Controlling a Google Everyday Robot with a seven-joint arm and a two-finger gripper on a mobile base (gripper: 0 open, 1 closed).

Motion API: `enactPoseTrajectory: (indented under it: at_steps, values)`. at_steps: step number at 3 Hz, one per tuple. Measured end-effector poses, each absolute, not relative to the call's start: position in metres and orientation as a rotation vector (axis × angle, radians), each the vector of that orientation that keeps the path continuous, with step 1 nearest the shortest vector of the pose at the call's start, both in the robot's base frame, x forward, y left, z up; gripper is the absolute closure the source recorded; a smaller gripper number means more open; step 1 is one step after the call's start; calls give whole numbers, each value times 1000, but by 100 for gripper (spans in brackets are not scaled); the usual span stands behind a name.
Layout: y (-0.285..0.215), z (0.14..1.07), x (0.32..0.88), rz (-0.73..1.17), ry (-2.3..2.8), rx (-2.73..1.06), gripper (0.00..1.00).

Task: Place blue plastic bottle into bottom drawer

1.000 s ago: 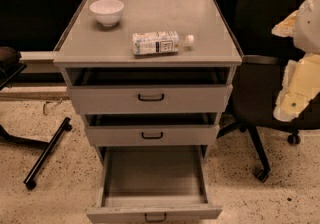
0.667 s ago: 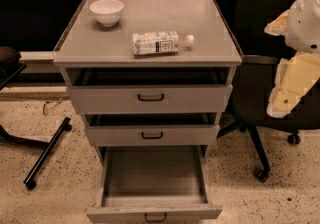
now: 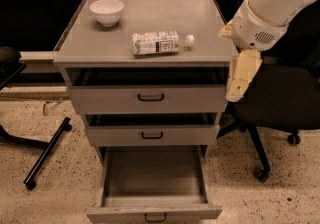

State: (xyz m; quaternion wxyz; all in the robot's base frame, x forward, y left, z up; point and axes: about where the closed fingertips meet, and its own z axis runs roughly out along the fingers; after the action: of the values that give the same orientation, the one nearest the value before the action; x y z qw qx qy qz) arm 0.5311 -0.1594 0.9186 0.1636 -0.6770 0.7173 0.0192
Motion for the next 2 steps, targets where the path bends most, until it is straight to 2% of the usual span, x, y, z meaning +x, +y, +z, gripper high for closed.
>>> enactPoseTrajectory:
  at_steps: [1, 2]
  values:
    - [-159, 919, 531, 55, 2045, -1930, 0]
    - [-152, 914, 554, 62, 1999, -1952, 0]
